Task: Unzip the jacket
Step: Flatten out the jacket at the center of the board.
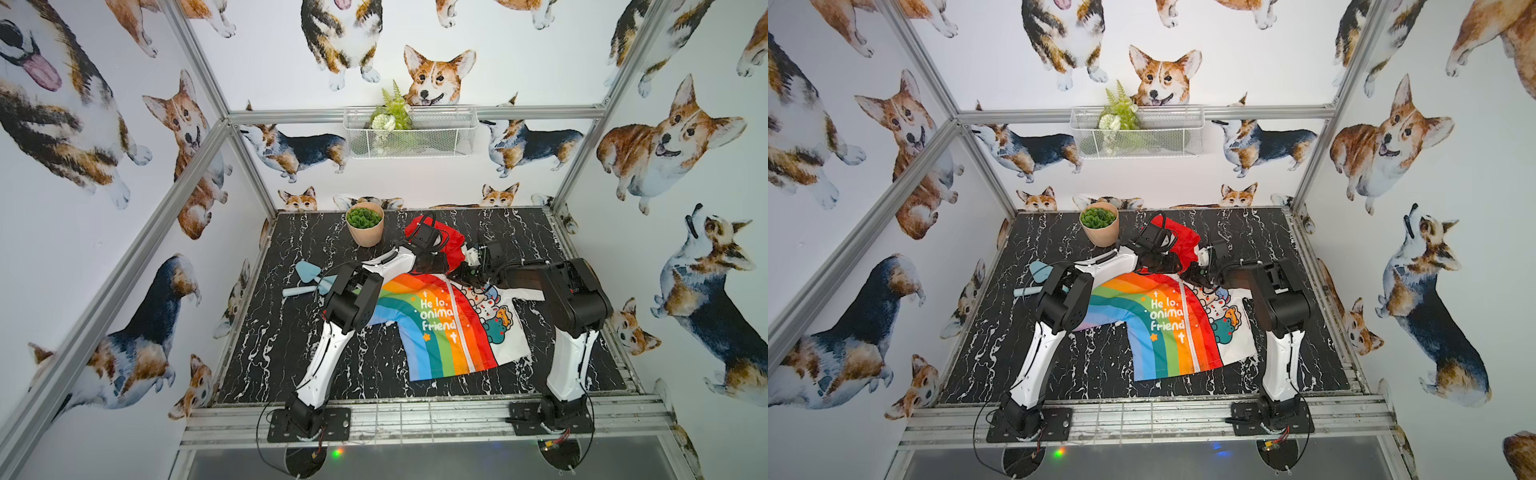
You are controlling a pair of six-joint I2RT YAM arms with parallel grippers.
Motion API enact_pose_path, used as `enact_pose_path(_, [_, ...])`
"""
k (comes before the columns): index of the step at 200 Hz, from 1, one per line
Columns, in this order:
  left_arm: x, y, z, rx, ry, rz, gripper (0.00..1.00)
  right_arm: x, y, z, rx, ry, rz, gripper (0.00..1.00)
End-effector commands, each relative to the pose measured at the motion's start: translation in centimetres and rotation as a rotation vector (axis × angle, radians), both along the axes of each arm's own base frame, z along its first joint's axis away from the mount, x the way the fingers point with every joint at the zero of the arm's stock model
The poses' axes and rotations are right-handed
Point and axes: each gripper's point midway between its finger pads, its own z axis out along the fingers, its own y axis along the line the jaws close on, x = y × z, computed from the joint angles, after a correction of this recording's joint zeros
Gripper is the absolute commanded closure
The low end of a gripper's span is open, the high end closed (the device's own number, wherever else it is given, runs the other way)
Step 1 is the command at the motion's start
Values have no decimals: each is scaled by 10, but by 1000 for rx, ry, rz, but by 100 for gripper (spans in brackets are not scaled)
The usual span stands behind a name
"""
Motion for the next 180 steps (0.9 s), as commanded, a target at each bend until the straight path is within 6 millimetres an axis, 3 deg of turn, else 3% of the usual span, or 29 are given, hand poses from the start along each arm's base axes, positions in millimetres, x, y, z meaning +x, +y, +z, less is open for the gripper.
enact_pose_path(1, [1,9,-11,71,27,39,57,-1,-1,-5,-5,9,-9,100])
enact_pose_path(81, [0,22,-30,222,42,68,66,-1,-2,-6,-10,14,-13,100])
enact_pose_path(127, [-3,39,-44,341,50,77,77,-3,-4,-9,-16,18,-19,100])
enact_pose_path(180, [-7,38,-47,355,60,57,91,-4,-5,-9,-17,16,-24,100])
